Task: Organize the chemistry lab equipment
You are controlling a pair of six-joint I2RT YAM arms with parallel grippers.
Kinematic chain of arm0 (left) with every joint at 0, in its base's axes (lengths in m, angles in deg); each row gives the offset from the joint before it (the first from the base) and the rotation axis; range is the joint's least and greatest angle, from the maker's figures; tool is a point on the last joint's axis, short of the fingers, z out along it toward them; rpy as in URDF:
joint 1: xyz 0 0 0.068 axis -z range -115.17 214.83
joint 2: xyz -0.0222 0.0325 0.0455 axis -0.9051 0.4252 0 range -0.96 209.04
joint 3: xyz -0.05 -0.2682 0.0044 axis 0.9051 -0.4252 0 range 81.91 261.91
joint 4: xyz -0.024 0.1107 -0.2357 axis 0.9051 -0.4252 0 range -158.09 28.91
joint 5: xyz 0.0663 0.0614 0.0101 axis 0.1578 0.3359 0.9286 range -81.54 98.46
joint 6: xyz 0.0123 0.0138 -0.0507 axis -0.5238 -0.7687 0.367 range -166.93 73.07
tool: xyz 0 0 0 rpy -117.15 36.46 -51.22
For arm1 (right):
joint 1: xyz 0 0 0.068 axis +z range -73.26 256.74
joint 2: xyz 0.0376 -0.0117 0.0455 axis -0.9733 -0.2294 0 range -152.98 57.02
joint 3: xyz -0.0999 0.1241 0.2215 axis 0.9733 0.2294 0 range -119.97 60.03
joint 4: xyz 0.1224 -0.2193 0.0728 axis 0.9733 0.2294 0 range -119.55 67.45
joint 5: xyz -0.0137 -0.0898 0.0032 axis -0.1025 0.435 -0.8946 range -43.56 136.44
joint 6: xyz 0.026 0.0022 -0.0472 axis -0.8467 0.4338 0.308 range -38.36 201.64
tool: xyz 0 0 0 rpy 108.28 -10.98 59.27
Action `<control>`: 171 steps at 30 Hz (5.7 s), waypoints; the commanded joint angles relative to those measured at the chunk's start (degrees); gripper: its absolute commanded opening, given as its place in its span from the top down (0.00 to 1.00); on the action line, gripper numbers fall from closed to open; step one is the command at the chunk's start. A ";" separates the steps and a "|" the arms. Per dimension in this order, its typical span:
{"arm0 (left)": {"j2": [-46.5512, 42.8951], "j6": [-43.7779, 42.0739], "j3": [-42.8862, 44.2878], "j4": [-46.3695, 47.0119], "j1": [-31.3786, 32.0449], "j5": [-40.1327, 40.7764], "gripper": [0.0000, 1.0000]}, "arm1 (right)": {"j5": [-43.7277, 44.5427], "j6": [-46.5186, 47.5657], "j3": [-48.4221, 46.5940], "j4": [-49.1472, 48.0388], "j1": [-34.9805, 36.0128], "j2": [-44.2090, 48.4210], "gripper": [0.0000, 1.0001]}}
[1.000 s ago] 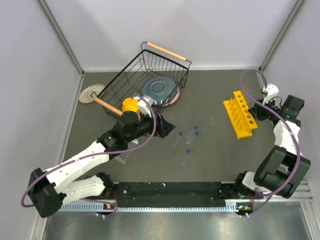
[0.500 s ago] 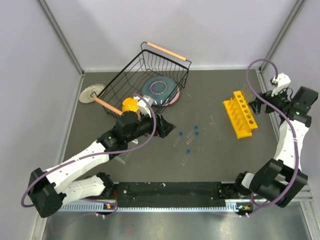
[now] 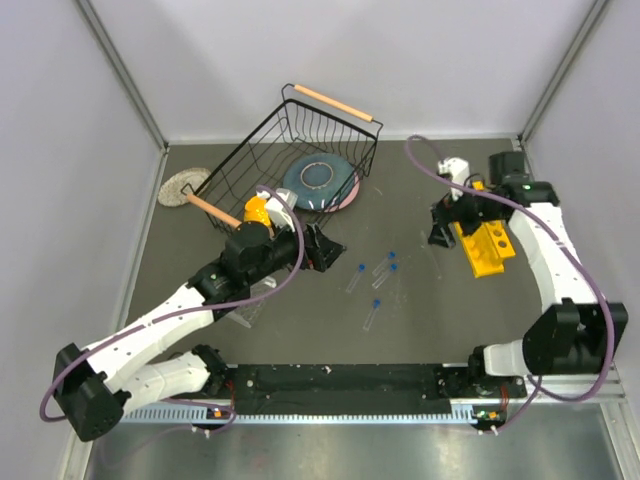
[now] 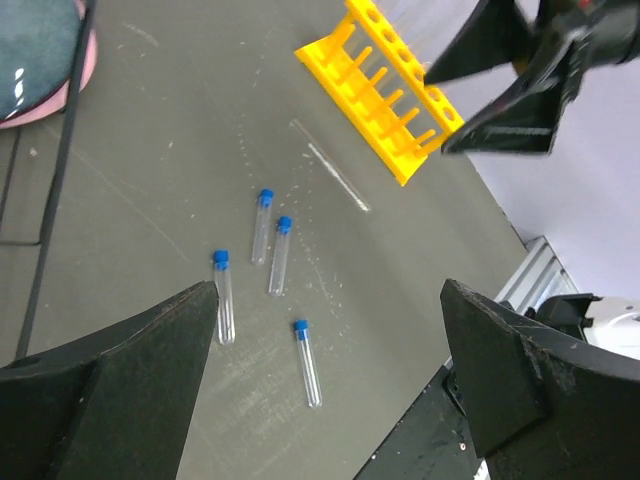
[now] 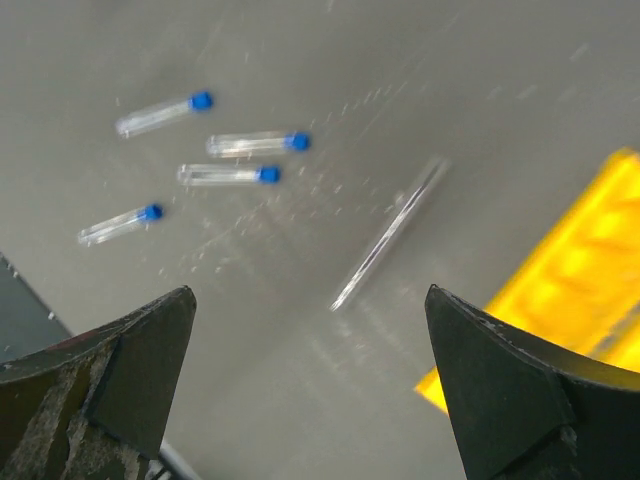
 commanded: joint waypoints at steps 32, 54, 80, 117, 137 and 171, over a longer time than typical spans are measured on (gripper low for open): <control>8.11 14.33 -0.27 2.63 -2.02 -10.46 0.11 | 21.24 -21.46 8.10 -16.05 8.13 -26.39 0.80; 42.40 22.60 20.74 14.33 6.94 -10.76 0.18 | -17.36 -44.40 7.04 -15.78 2.42 -13.90 0.81; 49.71 18.21 27.00 7.28 8.44 -7.33 0.91 | -16.31 -43.36 11.35 -18.77 3.91 -8.64 0.72; 37.66 -6.06 13.71 11.51 9.14 -22.45 0.93 | -21.94 -18.39 -13.35 20.95 5.58 -21.99 0.71; 20.63 -2.10 6.16 12.04 6.78 -11.38 0.11 | -12.54 -13.21 -15.45 20.25 -4.41 -8.65 0.85; 1.63 -6.06 -2.63 -0.44 1.32 -2.15 0.09 | 7.77 -9.34 -10.98 -0.05 -30.10 -3.62 0.83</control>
